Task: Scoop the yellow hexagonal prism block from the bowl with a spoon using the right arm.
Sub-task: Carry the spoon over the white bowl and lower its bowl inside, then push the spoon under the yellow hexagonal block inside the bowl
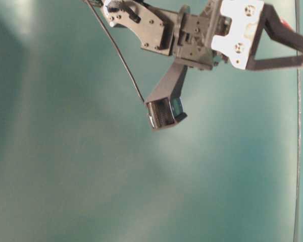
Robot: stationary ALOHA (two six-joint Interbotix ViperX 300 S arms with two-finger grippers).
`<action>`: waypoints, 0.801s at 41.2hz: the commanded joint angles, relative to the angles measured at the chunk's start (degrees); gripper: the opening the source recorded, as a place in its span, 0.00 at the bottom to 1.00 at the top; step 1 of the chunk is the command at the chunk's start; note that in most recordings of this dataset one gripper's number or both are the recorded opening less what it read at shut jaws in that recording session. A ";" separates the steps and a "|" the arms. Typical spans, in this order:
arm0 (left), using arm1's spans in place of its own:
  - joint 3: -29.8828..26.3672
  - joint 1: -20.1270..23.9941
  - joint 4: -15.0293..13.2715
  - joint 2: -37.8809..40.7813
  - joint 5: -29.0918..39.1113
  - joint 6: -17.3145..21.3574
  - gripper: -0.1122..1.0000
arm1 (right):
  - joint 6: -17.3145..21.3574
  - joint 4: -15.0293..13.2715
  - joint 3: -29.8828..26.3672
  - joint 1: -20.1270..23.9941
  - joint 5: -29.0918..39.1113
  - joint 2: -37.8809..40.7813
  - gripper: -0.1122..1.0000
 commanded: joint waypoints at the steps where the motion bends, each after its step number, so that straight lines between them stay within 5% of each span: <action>1: -1.23 0.00 0.18 0.53 -0.53 0.09 0.10 | -0.18 0.00 -1.49 0.18 -1.41 -0.44 0.31; 33: -1.23 0.00 0.18 0.53 -0.53 0.09 0.10 | 0.35 -2.02 -1.67 0.26 -12.57 0.79 0.31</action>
